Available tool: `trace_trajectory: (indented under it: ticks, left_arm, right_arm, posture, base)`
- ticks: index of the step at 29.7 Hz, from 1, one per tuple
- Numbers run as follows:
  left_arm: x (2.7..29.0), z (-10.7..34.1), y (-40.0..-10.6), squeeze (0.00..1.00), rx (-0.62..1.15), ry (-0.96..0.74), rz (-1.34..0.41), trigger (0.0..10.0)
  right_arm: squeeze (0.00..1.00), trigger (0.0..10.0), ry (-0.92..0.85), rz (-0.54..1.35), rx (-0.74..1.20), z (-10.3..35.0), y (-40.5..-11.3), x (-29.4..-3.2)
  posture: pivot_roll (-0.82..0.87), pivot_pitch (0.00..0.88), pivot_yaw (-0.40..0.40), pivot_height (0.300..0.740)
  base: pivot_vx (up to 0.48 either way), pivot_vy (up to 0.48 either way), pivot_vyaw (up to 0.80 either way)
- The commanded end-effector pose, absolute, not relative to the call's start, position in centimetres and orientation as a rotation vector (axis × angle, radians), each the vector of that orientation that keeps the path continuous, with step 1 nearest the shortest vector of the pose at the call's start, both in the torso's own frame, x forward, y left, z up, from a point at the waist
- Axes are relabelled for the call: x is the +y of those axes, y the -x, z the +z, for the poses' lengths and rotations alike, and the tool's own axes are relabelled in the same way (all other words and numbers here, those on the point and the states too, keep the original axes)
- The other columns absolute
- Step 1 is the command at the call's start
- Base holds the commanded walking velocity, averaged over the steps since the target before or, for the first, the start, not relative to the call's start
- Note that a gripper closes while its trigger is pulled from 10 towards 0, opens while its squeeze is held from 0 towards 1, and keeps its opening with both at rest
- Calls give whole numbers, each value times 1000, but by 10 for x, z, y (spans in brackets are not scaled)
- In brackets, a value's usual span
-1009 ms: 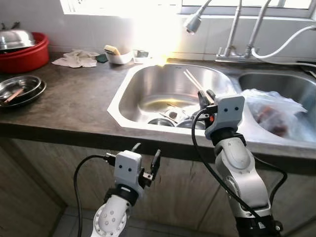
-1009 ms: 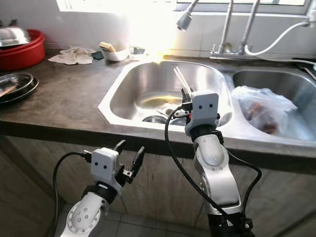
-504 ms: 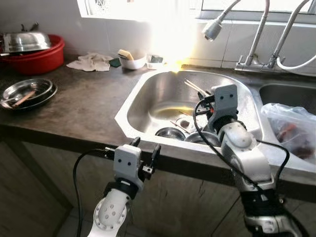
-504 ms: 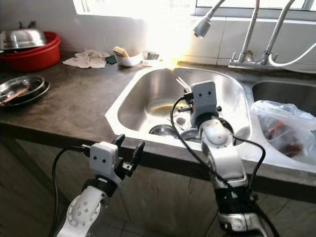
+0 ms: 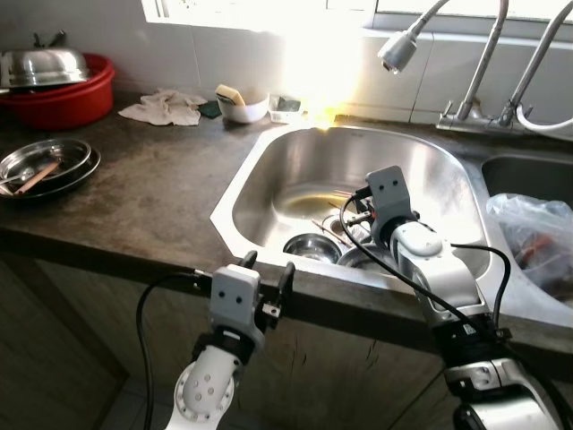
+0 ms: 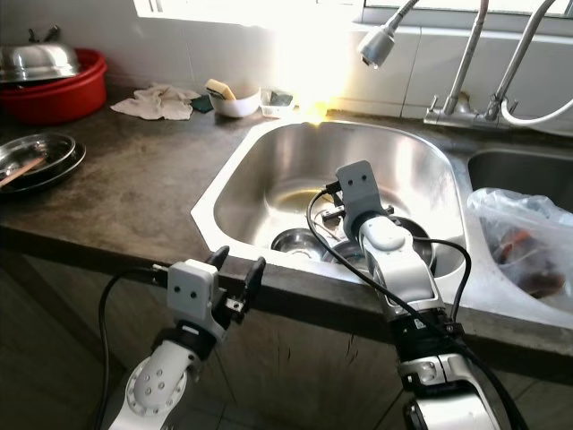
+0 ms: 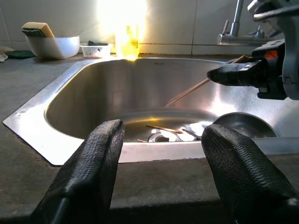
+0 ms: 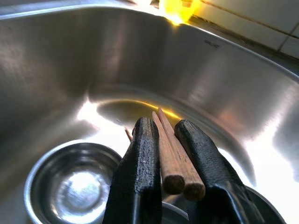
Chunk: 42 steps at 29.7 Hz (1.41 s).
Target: Kitchen organization
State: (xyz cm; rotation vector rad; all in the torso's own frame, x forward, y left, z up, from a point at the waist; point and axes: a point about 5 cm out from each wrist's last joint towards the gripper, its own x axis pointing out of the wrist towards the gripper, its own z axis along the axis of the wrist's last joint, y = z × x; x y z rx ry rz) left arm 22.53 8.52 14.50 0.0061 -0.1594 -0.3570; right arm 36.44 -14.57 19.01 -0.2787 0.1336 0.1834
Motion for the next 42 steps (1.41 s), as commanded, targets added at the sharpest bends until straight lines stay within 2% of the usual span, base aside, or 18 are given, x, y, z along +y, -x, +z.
trace_trajectory:
  ticks: [1,8,9,10,22,23,24,25,31,35,42]
  left_arm:
    - [83,146,-223,0,-156,-7,-365,10000]
    - [83,145,-220,0,-151,-4,-366,10000]
    - [83,145,-219,0,-149,-5,-367,10000]
    - [82,145,-218,0,-148,-5,-369,10000]
    - [81,144,-219,0,-146,-1,-362,10000]
    - [81,145,-220,0,-146,-1,-361,10000]
    - [82,145,-220,0,-147,-1,-360,10000]
    - [82,145,-220,0,-146,0,-358,10000]
    - [83,145,-221,0,-145,-3,-353,10000]
    - [86,144,-222,0,-143,-11,-350,10000]
    - [89,139,-222,0,-118,-26,-327,10000]
  right_arm:
    - [0,10000,316,169,152,191,-368,-148]
    - [0,10000,344,138,178,183,-372,-155]
    - [94,10000,349,136,175,183,-372,-155]
    - [1000,10000,355,131,176,182,-371,-155]
    - [1000,10000,303,120,148,172,-359,-151]
    - [757,10000,287,118,131,172,-357,-149]
    - [67,10000,270,121,92,175,-353,-146]
    - [0,10000,252,128,51,179,-350,-144]
    - [0,10000,162,110,-81,193,-339,-143]
    - [0,10000,106,128,-213,209,-319,-138]
    - [0,10000,46,116,-336,216,-289,-140]
  posture:
    - [67,78,-42,740]
    - [71,87,-40,740]
    - [74,88,-41,740]
    - [76,91,-43,740]
    - [70,102,-39,740]
    - [70,103,-40,740]
    - [73,104,-41,740]
    - [71,102,-39,740]
    - [70,99,-36,740]
    - [60,92,-32,740]
    - [51,86,-28,740]
  base:
    - [0,0,0]
    - [0,0,0]
    - [0,0,0]
    - [0,0,0]
    - [0,0,0]
    - [0,0,0]
    - [0,0,0]
    - [0,0,0]
    - [0,0,0]
    - [0,0,0]
    - [0,0,0]
